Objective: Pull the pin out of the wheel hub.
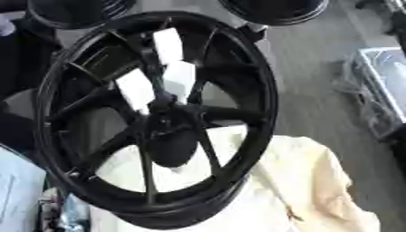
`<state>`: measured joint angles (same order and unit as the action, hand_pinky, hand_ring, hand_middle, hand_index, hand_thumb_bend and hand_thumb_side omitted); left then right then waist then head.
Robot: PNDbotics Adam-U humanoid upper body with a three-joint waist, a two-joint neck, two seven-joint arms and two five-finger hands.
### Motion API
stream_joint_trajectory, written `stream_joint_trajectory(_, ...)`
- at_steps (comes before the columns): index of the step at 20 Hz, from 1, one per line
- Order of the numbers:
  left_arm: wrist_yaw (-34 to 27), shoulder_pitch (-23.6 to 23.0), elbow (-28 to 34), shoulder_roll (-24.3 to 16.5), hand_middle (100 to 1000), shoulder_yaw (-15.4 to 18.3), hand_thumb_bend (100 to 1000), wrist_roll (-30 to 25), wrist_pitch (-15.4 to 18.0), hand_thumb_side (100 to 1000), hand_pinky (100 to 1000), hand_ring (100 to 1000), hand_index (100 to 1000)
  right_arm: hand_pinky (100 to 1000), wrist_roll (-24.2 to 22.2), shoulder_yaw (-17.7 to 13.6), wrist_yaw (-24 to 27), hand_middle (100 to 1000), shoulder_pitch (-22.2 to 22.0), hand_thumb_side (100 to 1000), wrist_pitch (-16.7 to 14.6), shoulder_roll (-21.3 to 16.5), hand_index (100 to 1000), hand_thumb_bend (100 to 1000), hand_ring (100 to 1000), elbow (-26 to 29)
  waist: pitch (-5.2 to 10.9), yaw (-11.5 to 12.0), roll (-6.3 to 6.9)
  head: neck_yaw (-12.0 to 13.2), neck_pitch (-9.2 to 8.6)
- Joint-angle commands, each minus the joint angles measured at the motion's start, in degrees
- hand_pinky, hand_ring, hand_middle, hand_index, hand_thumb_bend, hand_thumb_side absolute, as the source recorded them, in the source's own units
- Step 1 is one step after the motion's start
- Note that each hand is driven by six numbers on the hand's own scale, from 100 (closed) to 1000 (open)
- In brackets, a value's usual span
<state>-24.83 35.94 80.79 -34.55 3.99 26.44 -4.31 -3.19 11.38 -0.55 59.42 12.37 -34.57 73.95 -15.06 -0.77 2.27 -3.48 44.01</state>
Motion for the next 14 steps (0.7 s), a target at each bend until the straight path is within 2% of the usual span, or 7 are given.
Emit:
stream_joint_trajectory(1,-0.18,0.09,2.09,-2.65,823,1.19,409,0.81,-0.05,808,789,799,857,850,-0.02,-0.09,0.57,746,0.88,472,0.49,-2.13,880,238,774,2.35,0.58,0.08,0.03,1.12,0.11)
stream_joint_trajectory(7,-0.24,-1.01,3.53,-2.61,822,1.7,409,1.69,-0.18,808,789,798,857,850,-0.28,0.22,0.35,745,0.91,476,1.13,-2.45,880,234,774,3.53,-0.16,0.32,-0.02,2.33,0.11)
stream_joint_trajectory(12,0.02,-1.95,4.63,-2.54,821,1.7,402,1.83,-0.52,803,788,797,854,852,-1.82,0.9,-1.43,751,2.32,520,1.06,-1.56,886,212,780,3.1,-0.08,0.49,-0.24,1.96,0.11)
stream_joint_trajectory(14,0.21,-2.77,5.54,-2.55,820,1.67,398,1.95,-0.77,799,788,796,852,855,-2.9,1.15,-2.62,755,3.19,509,1.0,-0.9,890,223,786,2.47,-0.04,0.49,-0.26,1.71,0.11)
